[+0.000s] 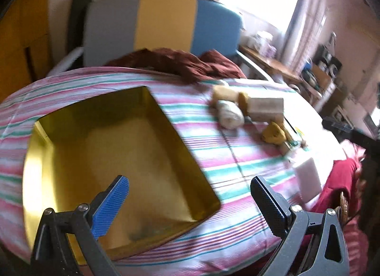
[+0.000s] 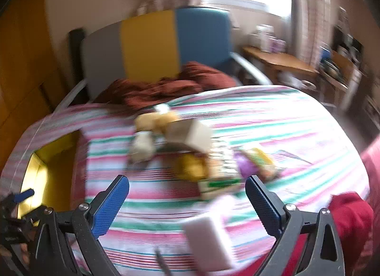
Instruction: Organize objects
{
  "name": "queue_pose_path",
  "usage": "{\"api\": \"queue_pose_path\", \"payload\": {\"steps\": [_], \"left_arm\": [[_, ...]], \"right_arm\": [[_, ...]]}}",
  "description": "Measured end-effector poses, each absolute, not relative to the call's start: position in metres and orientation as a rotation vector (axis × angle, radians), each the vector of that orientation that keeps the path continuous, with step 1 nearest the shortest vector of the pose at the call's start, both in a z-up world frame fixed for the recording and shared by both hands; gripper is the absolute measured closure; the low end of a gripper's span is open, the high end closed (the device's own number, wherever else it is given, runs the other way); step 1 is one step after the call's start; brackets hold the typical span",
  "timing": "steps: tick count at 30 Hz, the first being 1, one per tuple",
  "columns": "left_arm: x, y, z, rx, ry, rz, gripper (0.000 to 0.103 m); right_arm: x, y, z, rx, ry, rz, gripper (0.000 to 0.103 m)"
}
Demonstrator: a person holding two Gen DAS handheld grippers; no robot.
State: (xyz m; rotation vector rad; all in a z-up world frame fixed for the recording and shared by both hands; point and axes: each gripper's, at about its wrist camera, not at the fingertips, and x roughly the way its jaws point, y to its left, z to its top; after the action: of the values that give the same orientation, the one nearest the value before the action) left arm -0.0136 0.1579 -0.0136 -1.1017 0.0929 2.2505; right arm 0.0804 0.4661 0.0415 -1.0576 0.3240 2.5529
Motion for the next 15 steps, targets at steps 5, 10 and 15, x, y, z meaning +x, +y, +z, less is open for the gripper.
{"api": "queue_pose_path", "payload": {"steps": [5,10,15], "left_arm": [[-0.008,0.211,-0.019,-1.123,0.087,2.112,0.000],[0.011,0.270,-0.030,-1.139,0.133,1.924,0.000],[0.025,0.323,-0.047,-1.227,0.115,1.753,0.001]], "right_arm": [[0.107,0.501,0.045,-1.006,0.351,2.476,0.003],[0.121,0.513,0.043,-0.990,0.372,2.462,0.003],[0.129,0.515,0.040,-0.996,0.364,2.462,0.003]]}}
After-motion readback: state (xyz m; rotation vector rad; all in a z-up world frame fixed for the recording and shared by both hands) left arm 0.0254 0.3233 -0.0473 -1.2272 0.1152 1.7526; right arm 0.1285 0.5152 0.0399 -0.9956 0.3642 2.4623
